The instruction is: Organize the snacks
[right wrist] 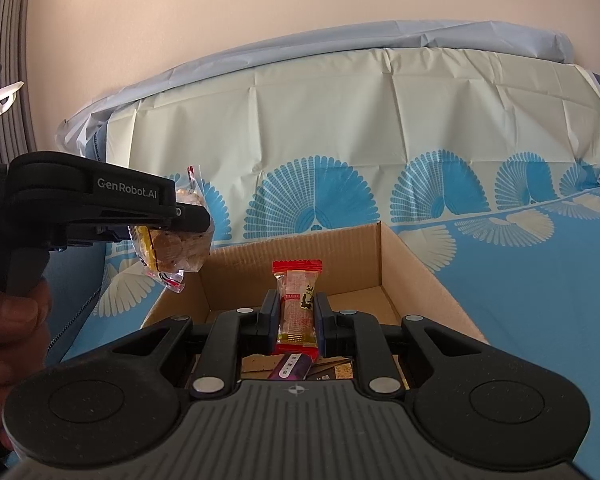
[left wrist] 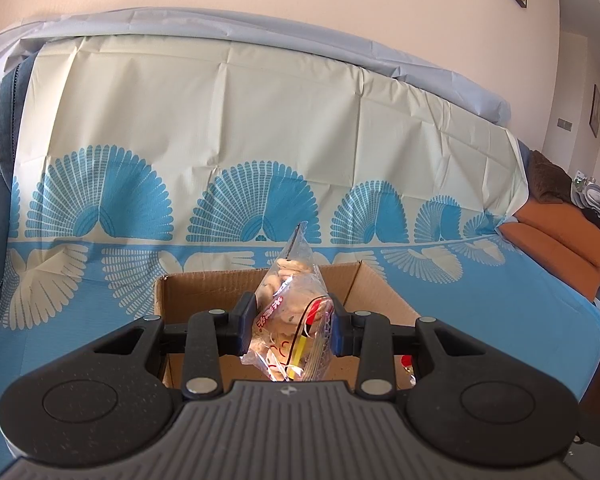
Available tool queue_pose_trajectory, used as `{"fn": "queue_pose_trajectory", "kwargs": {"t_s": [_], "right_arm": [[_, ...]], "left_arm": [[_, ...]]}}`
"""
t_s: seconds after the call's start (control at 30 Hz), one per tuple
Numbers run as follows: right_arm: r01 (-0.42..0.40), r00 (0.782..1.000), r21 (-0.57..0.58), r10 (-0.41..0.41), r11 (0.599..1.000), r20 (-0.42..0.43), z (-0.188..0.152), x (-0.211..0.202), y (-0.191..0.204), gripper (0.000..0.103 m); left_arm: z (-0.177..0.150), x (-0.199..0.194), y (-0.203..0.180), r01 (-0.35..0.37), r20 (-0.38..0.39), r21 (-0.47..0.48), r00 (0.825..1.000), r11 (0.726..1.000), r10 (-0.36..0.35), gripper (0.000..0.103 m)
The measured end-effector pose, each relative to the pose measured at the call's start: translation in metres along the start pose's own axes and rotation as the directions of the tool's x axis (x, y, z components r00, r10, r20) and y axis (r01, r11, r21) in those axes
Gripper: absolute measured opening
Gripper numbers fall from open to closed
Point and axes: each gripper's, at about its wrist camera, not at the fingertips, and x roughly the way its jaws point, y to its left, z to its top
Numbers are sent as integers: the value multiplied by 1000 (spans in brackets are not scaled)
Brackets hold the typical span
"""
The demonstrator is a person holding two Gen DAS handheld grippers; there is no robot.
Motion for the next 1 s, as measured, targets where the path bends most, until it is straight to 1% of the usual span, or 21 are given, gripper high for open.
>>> {"fn": "queue_pose_trajectory", "kwargs": {"t_s": [0.23, 0.3, 0.33, 0.37, 0.4, 0.43, 0.47, 0.5, 0.53, 0.57, 0.63, 0.7, 0.77, 0.87, 0.93, 1.0], "right_arm": [[0, 1000, -6, 0, 1000, -3, -1, 1, 0, 18], [-9, 1000, -8, 9, 1000, -15, -1, 3, 0, 19], [-12, 1000, -9, 11, 1000, -26, -1, 5, 0, 20], [-9, 999, -12, 8, 1000, -34, -1, 6, 0, 22], [-3, 999, -13, 3, 1000, -39, -1, 7, 1, 34], [4, 999, -14, -4, 1000, -38, -1, 7, 1, 43], [10, 999, -14, -10, 1000, -35, -1, 7, 1, 54], [14, 999, -13, -15, 1000, -33, -1, 6, 1, 58], [16, 999, -13, -16, 1000, -35, -1, 7, 1, 60], [18, 999, -14, -19, 1000, -36, -1, 6, 1, 63], [30, 999, -20, -31, 999, -43, -1, 6, 2, 71], [43, 998, -28, -45, 999, -46, 0, 5, 4, 86], [54, 997, -38, -55, 998, -52, 0, 3, 5, 95], [60, 997, -54, -63, 997, -52, 1, -7, 6, 102], [59, 996, -51, -63, 997, -68, 3, -14, 5, 102], [68, 993, -51, -72, 996, -91, 3, -23, 2, 102]], "left_arm": [[0, 0, 0, -2, 3, -5, 1000, 1000, 2, 40], [0, 0, 0, -1, -3, -9, 1000, 1000, 1, 40], [0, 0, 0, -5, -9, -11, 1000, 1000, 5, 44], [0, 1, 0, -7, -17, -15, 1000, 1000, 7, 54], [1, 1, 1, -10, -22, -23, 1000, 1000, 9, 60], [1, -1, 2, -10, -20, -28, 1000, 1000, 10, 67], [1, -2, 2, -12, -19, -30, 1000, 999, 11, 70], [1, -4, 2, -16, -19, -31, 1000, 999, 15, 74], [0, -6, 3, -20, -19, -32, 1000, 999, 19, 78], [0, -9, 3, -23, -19, -33, 1000, 999, 23, 81], [-2, -17, 4, -28, -17, -37, 999, 999, 27, 84], [-5, -25, 6, -34, -16, -42, 999, 999, 34, 86], [-9, -37, 8, -56, -1, -37, 998, 998, 56, 90], [-17, -59, 11, -88, 40, -34, 995, 996, 90, 98], [-22, -73, 13, -104, 62, -34, 992, 994, 106, 99], [-28, -84, 17, -73, 43, -55, 996, 996, 76, 101]]}}
